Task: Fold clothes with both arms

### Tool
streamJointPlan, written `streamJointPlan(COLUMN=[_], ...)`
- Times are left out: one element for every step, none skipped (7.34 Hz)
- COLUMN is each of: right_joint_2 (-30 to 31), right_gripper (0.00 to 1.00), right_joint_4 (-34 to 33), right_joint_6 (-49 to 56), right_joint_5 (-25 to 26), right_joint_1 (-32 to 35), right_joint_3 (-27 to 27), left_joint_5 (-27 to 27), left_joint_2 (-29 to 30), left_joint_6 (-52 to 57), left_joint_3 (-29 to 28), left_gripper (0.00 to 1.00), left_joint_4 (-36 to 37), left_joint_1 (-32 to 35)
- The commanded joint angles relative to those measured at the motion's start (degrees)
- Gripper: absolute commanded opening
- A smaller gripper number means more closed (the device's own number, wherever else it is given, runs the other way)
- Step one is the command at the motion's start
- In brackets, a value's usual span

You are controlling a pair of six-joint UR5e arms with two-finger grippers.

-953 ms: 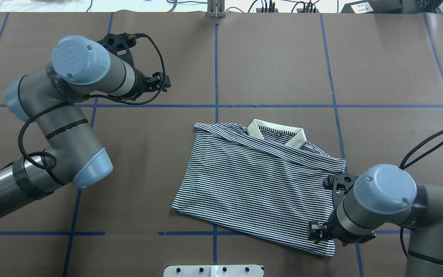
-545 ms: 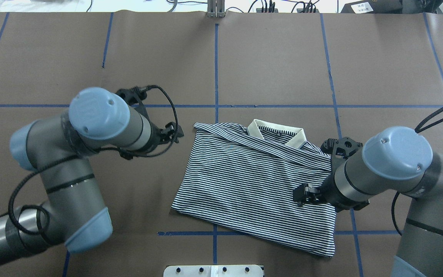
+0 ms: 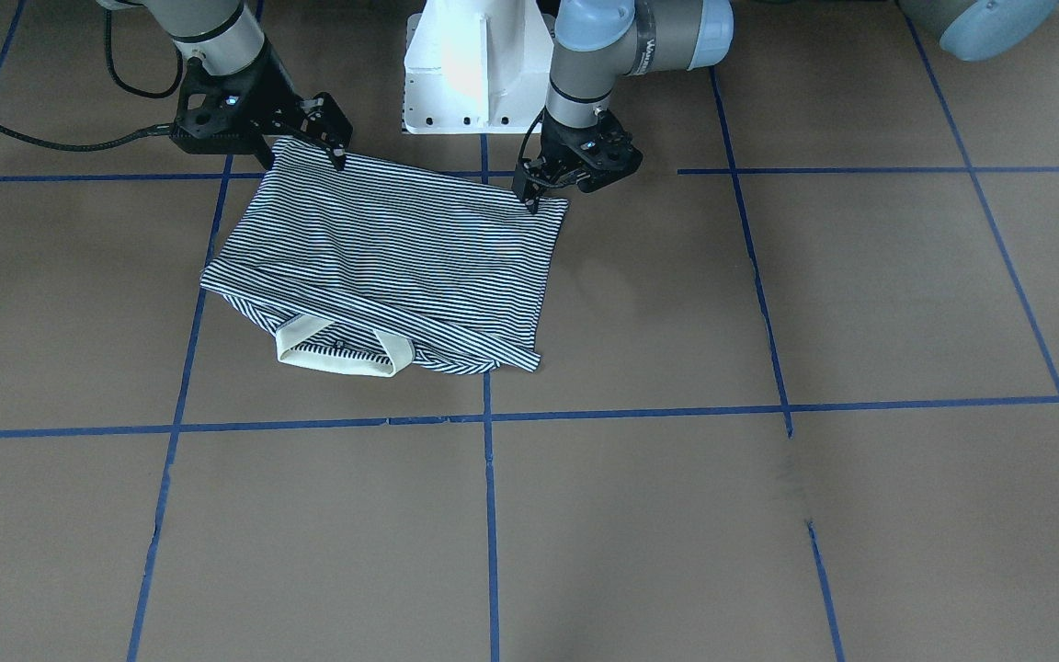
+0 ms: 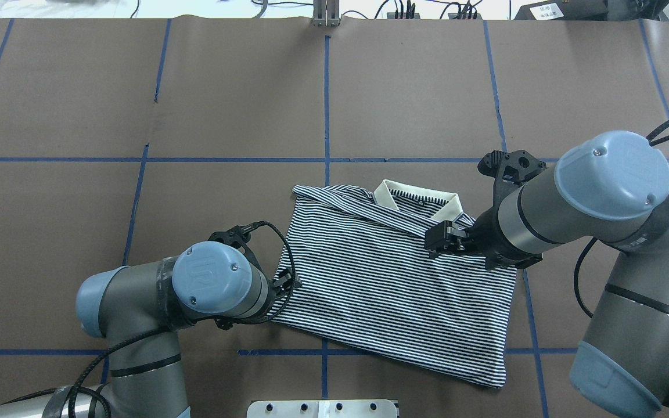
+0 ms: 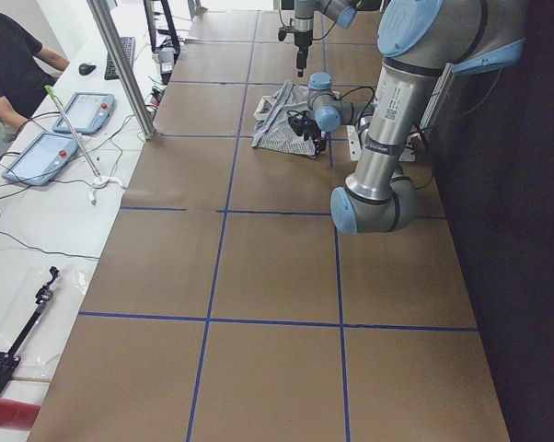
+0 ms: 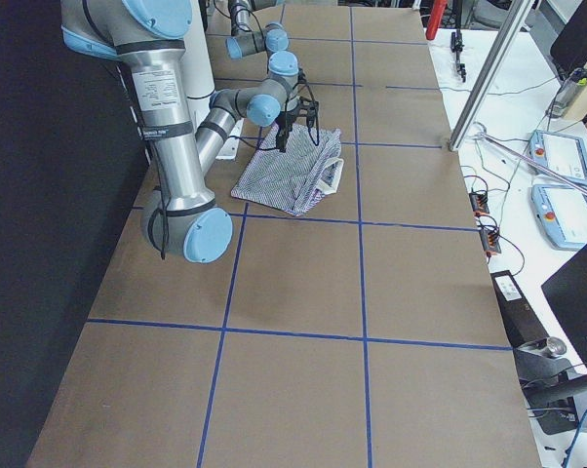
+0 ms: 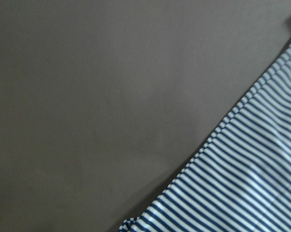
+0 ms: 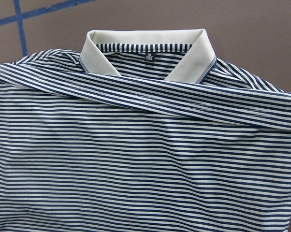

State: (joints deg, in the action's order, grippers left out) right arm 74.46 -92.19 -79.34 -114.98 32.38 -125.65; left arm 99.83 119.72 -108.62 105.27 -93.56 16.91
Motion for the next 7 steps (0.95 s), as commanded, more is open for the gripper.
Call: streamJointPlan(right_joint_2=[-2.0, -2.3, -2.3, -2.3, -2.3, -2.3, -2.3], right_gripper=[1.00, 1.00, 1.00, 1.00, 1.00, 1.00, 1.00], right_joint_4=[-0.3, -0.3, -0.3, -0.3, -0.3, -0.3, -0.3], right_joint_6=[-0.6, -0.6, -0.6, -0.6, -0.6, -0.6, -0.6], right_joint_5=[0.1, 0.1, 0.1, 0.0, 0.0, 0.0, 0.0], right_joint_1=[0.3, 0.3, 0.4, 0.6, 0.6, 0.6, 0.6], right_joint_3=[0.4, 0.7, 0.8, 0.9, 0.9, 0.9, 0.9], left_joint_5=[-0.3, -0.3, -0.3, -0.3, -0.3, -0.4, -0.5], left_joint_2=[0.1, 0.1, 0.0, 0.1, 0.1, -0.1, -0.3], left_joint_6=[-1.4, -2.7, -2.3, -2.2, -2.2, -2.1, -2.0], left_joint_3=[-2.2, -3.6, -3.8, -3.6, -3.3, -3.0, -2.6], left_gripper=[0.88, 0.83, 0.78, 0.70, 0.56, 0.27, 0.01], left_joint_4=[-2.6, -4.8, -5.1, -5.1, -5.0, -5.0, -4.9], left_joint_1=[-0.3, -0.3, -0.3, -0.2, -0.2, -0.1, -0.1])
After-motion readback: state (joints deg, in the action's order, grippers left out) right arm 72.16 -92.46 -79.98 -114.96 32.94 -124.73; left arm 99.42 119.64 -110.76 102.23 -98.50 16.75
